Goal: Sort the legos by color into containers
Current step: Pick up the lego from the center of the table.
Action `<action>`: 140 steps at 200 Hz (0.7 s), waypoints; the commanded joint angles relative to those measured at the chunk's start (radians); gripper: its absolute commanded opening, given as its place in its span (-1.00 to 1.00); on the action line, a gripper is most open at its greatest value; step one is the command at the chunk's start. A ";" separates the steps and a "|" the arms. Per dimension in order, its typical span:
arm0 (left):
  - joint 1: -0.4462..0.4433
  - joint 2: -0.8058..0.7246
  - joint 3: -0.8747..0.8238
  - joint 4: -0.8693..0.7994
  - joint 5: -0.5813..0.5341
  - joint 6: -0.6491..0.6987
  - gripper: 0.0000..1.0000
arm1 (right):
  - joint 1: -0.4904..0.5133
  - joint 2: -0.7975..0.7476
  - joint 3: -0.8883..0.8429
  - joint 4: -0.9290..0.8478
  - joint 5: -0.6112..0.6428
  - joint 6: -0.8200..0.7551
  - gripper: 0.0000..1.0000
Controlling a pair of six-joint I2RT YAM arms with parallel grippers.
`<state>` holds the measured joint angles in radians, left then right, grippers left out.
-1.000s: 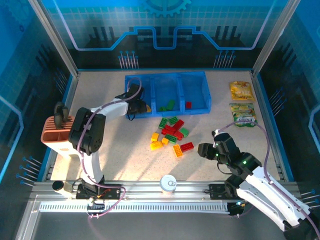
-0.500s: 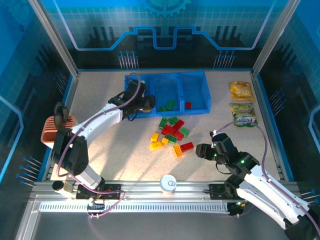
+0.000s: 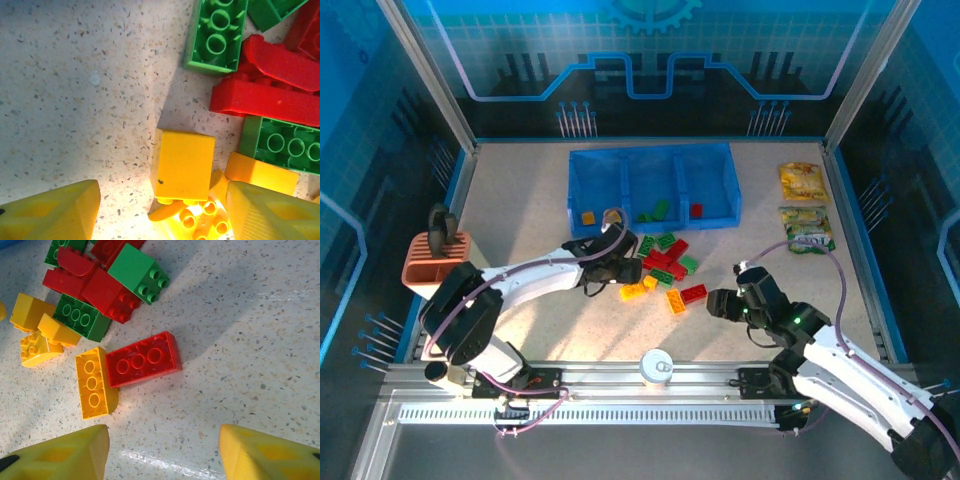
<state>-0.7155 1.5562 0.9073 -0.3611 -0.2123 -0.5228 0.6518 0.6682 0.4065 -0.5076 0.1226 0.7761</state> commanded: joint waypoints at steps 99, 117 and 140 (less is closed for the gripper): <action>-0.025 0.115 0.016 0.057 -0.021 -0.023 -0.03 | 0.039 -0.051 -0.018 -0.011 0.044 0.038 0.22; -0.024 0.102 0.018 0.066 -0.032 -0.004 -0.11 | 0.039 -0.051 -0.020 -0.008 0.043 0.040 0.22; -0.025 0.099 0.042 0.047 -0.040 0.016 -0.23 | 0.040 -0.050 -0.018 -0.006 0.043 0.037 0.22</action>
<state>-0.7326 1.6737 0.9077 -0.3038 -0.2226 -0.5373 0.6750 0.6254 0.3931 -0.5076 0.1493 0.7975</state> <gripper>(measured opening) 0.409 0.609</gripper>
